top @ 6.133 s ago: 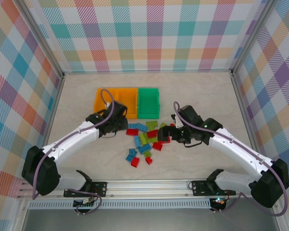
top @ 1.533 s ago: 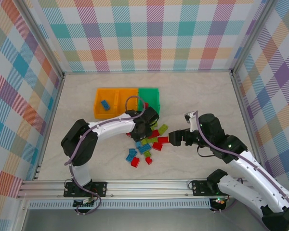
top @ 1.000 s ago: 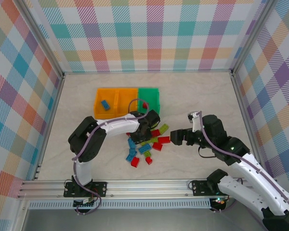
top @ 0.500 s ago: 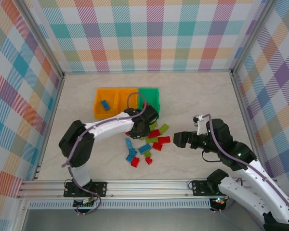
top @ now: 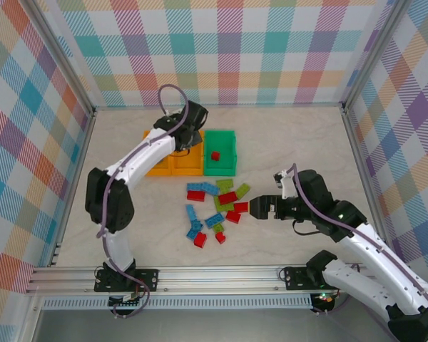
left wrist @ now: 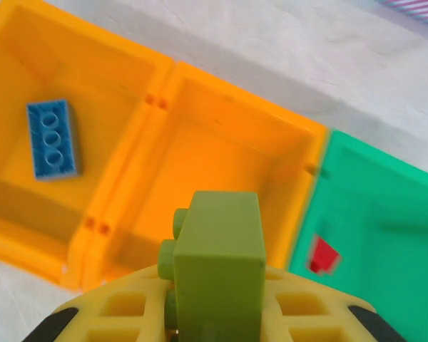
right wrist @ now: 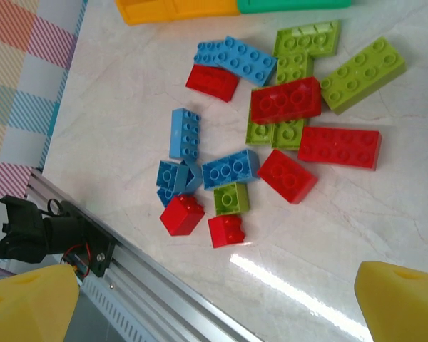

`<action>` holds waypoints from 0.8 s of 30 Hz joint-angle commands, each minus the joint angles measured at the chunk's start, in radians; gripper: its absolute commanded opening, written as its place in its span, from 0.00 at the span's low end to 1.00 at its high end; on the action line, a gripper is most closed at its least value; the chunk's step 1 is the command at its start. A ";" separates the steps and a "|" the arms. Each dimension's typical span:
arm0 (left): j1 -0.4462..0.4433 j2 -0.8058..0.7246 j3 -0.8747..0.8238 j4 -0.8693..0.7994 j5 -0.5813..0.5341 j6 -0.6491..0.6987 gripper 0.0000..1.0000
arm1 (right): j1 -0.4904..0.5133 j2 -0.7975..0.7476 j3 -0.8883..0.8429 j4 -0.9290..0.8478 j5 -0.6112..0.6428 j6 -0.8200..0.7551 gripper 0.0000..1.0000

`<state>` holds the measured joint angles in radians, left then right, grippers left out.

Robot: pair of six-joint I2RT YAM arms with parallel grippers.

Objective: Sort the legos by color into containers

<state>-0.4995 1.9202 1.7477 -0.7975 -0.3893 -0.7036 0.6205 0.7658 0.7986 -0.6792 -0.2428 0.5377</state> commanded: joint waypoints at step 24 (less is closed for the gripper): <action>-0.022 -0.194 -0.136 0.022 0.225 0.033 0.43 | -0.002 0.238 0.108 0.143 0.063 -0.086 1.00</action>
<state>-0.4641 1.8919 1.6894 -0.7452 -0.1650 -0.6407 0.6205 0.9939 0.8814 -0.5930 -0.1936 0.4557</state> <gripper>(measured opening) 0.433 0.996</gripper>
